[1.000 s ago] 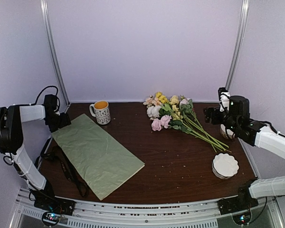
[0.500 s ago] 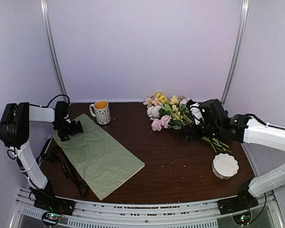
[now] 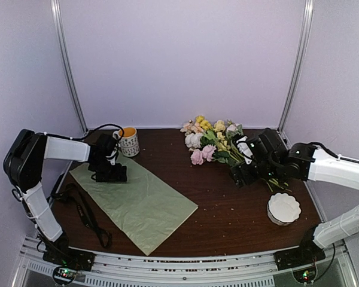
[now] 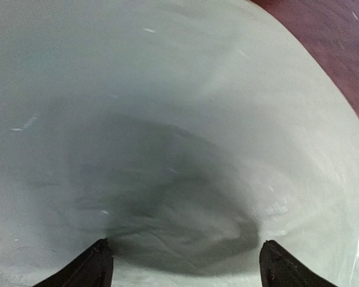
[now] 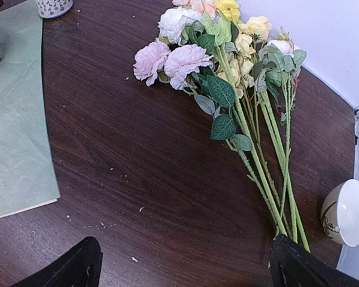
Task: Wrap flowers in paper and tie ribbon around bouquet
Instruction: Adjust the folded wrapping paper at the center of the board, then pick up the corner of the folded wrapping paper from the center of the board.
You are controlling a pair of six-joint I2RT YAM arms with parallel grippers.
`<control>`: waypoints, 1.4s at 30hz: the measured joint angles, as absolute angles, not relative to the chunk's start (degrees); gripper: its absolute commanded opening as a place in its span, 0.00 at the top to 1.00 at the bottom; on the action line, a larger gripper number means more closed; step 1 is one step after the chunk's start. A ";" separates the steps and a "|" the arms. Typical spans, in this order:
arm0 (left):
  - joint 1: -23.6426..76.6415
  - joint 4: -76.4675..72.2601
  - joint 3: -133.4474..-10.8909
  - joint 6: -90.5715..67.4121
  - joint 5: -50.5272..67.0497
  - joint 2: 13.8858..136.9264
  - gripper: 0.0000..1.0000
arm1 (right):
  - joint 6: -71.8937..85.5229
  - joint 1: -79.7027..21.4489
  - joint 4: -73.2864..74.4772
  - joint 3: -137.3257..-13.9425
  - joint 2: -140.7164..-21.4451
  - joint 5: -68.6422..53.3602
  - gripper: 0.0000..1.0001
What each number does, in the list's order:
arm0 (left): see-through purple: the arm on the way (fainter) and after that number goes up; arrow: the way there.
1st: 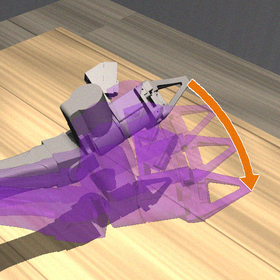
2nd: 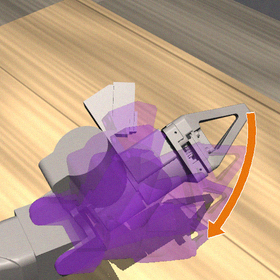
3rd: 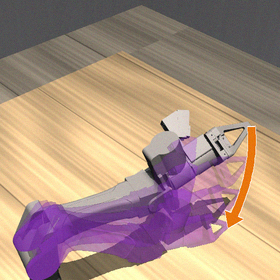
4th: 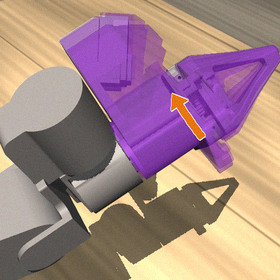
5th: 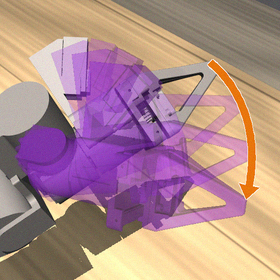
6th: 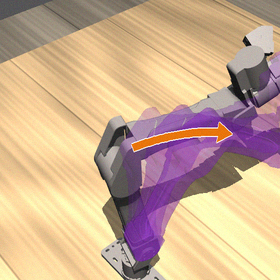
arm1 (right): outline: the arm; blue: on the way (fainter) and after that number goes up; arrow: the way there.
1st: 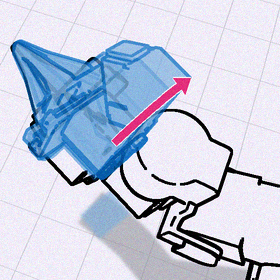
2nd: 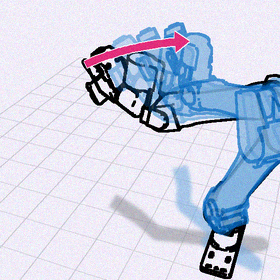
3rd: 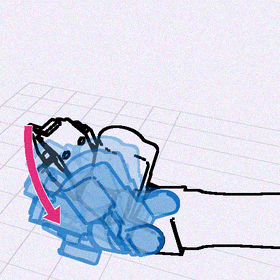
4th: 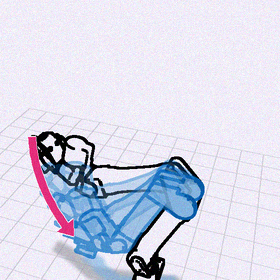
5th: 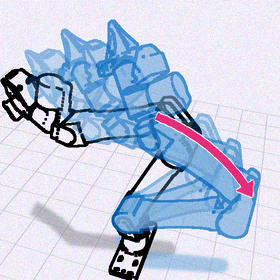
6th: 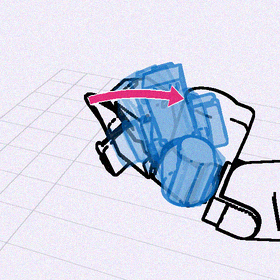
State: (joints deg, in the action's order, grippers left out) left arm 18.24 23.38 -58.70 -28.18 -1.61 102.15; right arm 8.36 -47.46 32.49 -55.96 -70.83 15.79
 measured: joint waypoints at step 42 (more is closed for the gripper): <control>16.60 22.02 -36.60 -37.50 9.37 79.70 0.07 | 2.98 -54.00 49.63 -94.43 -123.79 -11.81 0.25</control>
State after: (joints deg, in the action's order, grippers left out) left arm 16.60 22.02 -36.60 -37.50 9.37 79.70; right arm 2.98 -54.00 49.63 -94.43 -123.79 -11.81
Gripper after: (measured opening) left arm 0.937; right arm 0.761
